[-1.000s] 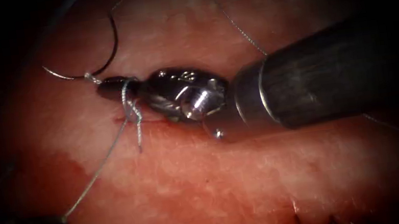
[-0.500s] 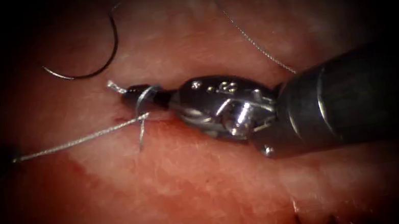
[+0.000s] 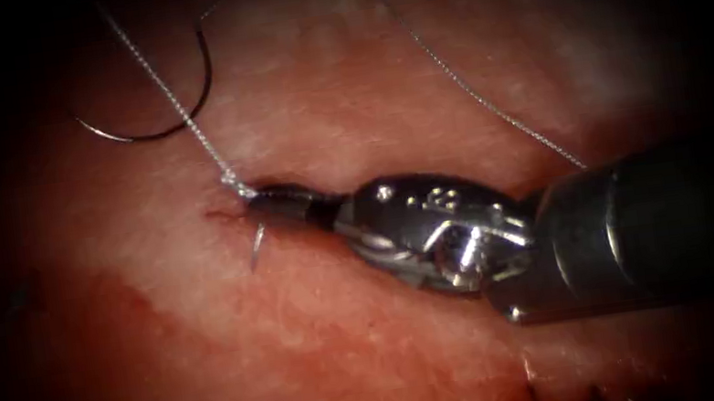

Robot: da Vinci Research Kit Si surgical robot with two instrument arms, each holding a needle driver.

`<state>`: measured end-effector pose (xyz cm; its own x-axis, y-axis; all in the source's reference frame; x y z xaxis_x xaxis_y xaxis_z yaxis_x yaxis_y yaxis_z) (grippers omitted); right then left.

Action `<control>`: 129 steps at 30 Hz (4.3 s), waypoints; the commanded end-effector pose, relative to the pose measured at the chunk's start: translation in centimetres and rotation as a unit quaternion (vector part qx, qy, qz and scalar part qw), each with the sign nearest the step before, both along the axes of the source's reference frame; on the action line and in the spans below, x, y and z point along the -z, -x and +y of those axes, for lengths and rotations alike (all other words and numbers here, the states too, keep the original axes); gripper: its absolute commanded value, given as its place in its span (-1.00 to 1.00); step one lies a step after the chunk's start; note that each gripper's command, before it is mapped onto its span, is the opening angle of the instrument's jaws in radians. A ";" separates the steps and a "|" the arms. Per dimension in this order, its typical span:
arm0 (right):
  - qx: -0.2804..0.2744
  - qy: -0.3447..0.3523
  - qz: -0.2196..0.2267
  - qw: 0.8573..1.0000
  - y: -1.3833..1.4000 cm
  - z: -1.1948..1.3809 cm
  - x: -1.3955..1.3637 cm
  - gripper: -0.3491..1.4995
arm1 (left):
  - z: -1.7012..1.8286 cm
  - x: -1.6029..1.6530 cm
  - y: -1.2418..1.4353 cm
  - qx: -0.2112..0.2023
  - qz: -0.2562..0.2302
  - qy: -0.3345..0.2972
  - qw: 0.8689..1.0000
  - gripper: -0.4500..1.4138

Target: Wound Closure

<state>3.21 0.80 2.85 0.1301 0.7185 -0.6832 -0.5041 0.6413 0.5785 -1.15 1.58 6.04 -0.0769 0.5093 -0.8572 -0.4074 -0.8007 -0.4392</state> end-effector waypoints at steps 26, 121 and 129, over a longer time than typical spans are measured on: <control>0.127 0.193 0.053 0.971 -0.23 -0.69 -0.27 -1.00 | 0.83 -1.03 0.94 0.035 0.057 0.045 0.997 -1.00; 0.069 0.098 0.030 0.992 0.11 -0.61 0.12 0.42 | -0.29 1.52 1.19 -0.037 -0.015 0.022 0.999 -1.00; 0.050 0.075 0.023 0.996 0.06 -0.28 -0.33 0.42 | -0.40 1.63 1.01 -0.038 -0.007 0.020 0.999 -1.00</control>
